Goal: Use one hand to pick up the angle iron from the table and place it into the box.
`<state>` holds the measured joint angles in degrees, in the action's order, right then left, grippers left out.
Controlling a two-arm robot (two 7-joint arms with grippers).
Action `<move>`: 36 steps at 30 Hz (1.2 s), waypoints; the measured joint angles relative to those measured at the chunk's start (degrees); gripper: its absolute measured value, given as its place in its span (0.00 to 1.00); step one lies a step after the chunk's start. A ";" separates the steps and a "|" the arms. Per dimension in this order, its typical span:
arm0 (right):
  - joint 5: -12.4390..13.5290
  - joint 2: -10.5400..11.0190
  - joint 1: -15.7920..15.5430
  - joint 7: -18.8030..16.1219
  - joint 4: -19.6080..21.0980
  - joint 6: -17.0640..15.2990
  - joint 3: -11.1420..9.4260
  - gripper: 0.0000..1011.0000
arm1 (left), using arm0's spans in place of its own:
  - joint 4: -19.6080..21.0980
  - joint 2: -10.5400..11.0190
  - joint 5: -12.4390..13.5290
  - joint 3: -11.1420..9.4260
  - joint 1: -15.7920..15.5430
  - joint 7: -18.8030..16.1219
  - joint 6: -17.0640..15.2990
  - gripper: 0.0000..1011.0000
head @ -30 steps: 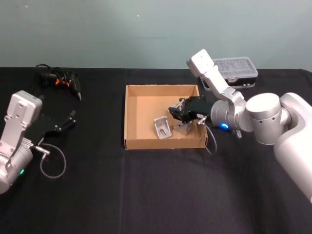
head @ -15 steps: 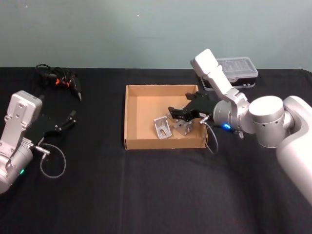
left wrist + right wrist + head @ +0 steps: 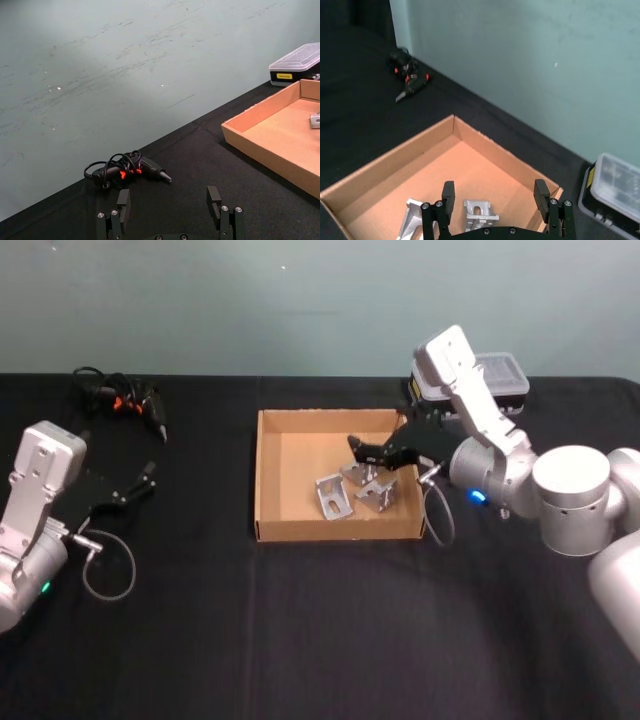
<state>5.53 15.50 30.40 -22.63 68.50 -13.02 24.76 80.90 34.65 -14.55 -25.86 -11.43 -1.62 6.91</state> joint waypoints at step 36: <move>-3.12 8.34 -24.36 9.57 24.48 12.84 -12.80 0.99 | 0.00 0.00 0.00 0.00 -0.01 0.00 0.00 0.99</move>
<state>2.40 23.84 6.03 -13.05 92.98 -0.17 11.96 80.90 34.64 -14.55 -25.86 -11.44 -1.62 6.91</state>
